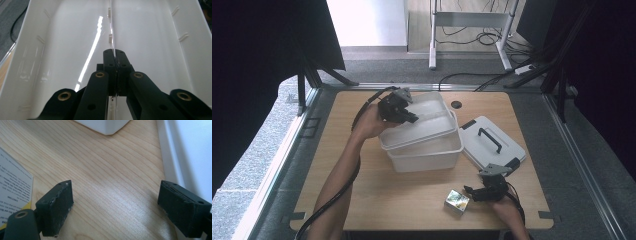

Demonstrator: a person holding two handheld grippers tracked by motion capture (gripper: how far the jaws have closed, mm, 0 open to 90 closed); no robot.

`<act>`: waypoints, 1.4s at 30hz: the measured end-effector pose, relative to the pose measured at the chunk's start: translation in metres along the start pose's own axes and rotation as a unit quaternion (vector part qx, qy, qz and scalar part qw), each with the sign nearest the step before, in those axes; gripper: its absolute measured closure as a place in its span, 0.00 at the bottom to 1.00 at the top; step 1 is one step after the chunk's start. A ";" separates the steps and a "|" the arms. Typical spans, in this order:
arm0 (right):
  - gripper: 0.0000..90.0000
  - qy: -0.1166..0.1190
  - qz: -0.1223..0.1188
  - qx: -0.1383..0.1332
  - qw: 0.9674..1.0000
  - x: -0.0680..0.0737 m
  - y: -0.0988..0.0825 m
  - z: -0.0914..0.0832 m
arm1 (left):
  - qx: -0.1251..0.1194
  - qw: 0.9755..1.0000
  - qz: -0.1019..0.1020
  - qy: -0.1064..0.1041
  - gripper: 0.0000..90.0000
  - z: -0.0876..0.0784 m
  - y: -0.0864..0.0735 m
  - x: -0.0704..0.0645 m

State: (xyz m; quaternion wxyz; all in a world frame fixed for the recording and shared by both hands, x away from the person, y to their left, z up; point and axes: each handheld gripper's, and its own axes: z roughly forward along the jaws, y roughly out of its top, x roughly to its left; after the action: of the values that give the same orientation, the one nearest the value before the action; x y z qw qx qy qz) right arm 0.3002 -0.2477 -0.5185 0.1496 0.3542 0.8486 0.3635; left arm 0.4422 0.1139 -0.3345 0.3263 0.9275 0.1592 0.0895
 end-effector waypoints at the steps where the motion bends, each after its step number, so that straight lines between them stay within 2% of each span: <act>1: 0.15 0.000 0.000 0.000 1.000 0.000 0.000 0.000 | 0.000 1.000 -0.012 0.008 0.99 -0.007 -0.007 0.002; 2: 0.15 0.000 0.000 0.000 1.000 0.000 0.000 0.000 | 0.000 1.000 -0.012 0.008 0.99 -0.007 -0.007 0.002; 3: 0.15 0.000 0.000 0.000 1.000 0.000 0.000 0.000 | 0.000 0.999 -0.029 0.019 0.99 -0.015 -0.014 0.004; 4: 0.15 0.000 0.000 0.000 1.000 0.000 0.000 0.000 | 0.000 0.999 -0.029 0.019 0.99 -0.015 -0.014 0.004; 5: 0.15 0.000 0.000 0.000 1.000 0.000 0.000 0.000 | 0.001 0.999 -0.045 0.031 0.99 -0.022 -0.021 0.007; 7: 0.15 0.000 0.000 0.000 1.000 0.000 0.000 0.000 | 0.001 0.998 -0.052 0.037 0.99 -0.026 -0.025 0.008; 8: 0.15 0.000 0.000 0.000 1.000 0.000 0.000 0.000 | 0.002 0.997 -0.067 0.050 0.99 -0.034 -0.033 0.010; 9: 0.15 0.000 0.000 0.000 1.000 0.000 0.000 0.000 | 0.002 0.997 -0.067 0.050 0.99 -0.034 -0.033 0.010; 11: 0.15 0.000 -0.002 0.001 1.000 0.000 0.000 0.000 | 0.001 0.994 -0.089 0.063 0.99 -0.044 -0.046 0.013; 12: 0.15 0.000 -0.002 0.001 1.000 0.000 0.000 0.000 | 0.001 0.994 -0.089 0.063 0.99 -0.044 -0.046 0.013; 13: 0.15 0.001 0.000 0.001 1.000 0.000 0.000 0.000 | 0.002 0.992 -0.101 0.070 0.99 -0.049 -0.053 0.014; 14: 0.15 0.000 0.000 0.001 1.000 0.000 0.000 0.000 | 0.002 0.992 -0.101 0.070 0.99 -0.049 -0.053 0.014; 16: 0.15 0.000 0.000 0.001 1.000 0.000 0.000 0.000 | 0.000 0.989 -0.120 0.083 0.99 -0.057 -0.065 0.017; 18: 0.15 0.000 0.000 0.001 1.000 0.000 0.000 0.000 | 0.001 0.987 -0.130 0.096 0.99 -0.063 -0.073 0.018; 19: 0.15 0.000 0.000 0.001 1.000 0.000 0.000 0.000 | 0.001 0.987 -0.130 0.096 0.99 -0.063 -0.073 0.018; 20: 0.15 0.001 0.000 0.001 1.000 0.000 0.000 0.000 | 0.001 0.986 -0.135 0.101 0.99 -0.066 -0.077 0.019; 21: 0.15 0.001 -0.001 0.002 1.000 0.000 0.000 0.000 | -0.001 0.984 -0.145 0.108 0.99 -0.070 -0.084 0.019; 23: 0.15 0.001 -0.001 0.002 1.000 0.000 0.000 0.000 | -0.001 0.983 -0.148 0.112 0.99 -0.073 -0.088 0.020; 24: 0.15 0.001 -0.001 0.002 1.000 0.000 0.000 0.000 | -0.001 0.980 -0.158 0.121 0.99 -0.079 -0.097 0.020; 25: 0.15 0.001 -0.001 0.002 1.000 0.000 0.000 0.000 | -0.001 0.978 -0.164 0.125 0.99 -0.082 -0.102 0.021; 27: 0.15 0.001 -0.001 0.002 1.000 0.000 0.000 0.000 | -0.001 0.976 -0.172 0.132 0.99 -0.087 -0.111 0.021; 28: 0.15 0.001 -0.001 0.002 1.000 0.000 0.000 0.000 | -0.001 0.976 -0.172 0.132 0.99 -0.087 -0.111 0.021; 29: 0.15 0.001 -0.001 0.002 1.000 0.000 0.000 0.000 | -0.003 0.973 -0.182 0.139 0.99 -0.091 -0.120 0.021; 30: 0.15 0.001 -0.001 0.002 1.000 0.000 0.000 0.000 | -0.003 0.973 -0.182 0.139 0.99 -0.091 -0.120 0.021; 31: 0.15 0.001 -0.001 0.001 1.000 0.000 0.000 0.000 | -0.002 0.971 -0.189 0.146 0.99 -0.094 -0.127 0.021; 32: 0.15 0.001 -0.001 0.001 1.000 0.000 0.000 0.000 | -0.002 0.971 -0.189 0.146 0.99 -0.094 -0.127 0.021; 33: 0.15 0.001 0.000 0.002 1.000 0.000 0.000 0.000 | -0.001 0.970 -0.193 0.149 0.99 -0.095 -0.132 0.021; 34: 0.15 0.001 0.001 0.002 1.000 0.000 0.000 0.000 | -0.004 0.967 -0.202 0.154 0.99 -0.097 -0.141 0.020; 38: 0.15 0.001 0.001 0.002 1.000 0.000 0.000 0.000 | -0.011 0.963 -0.217 0.161 0.99 -0.094 -0.160 0.018; 42: 0.15 0.000 0.002 0.001 1.000 0.000 0.000 0.000 | -0.006 0.960 -0.227 0.164 0.99 -0.083 -0.178 0.015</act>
State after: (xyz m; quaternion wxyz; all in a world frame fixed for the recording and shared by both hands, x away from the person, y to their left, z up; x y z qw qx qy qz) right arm 0.2998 -0.2475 -0.5187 0.1486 0.3556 0.8484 0.3630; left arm 0.3917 0.2981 -0.3819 0.3135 0.8375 0.4161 0.1648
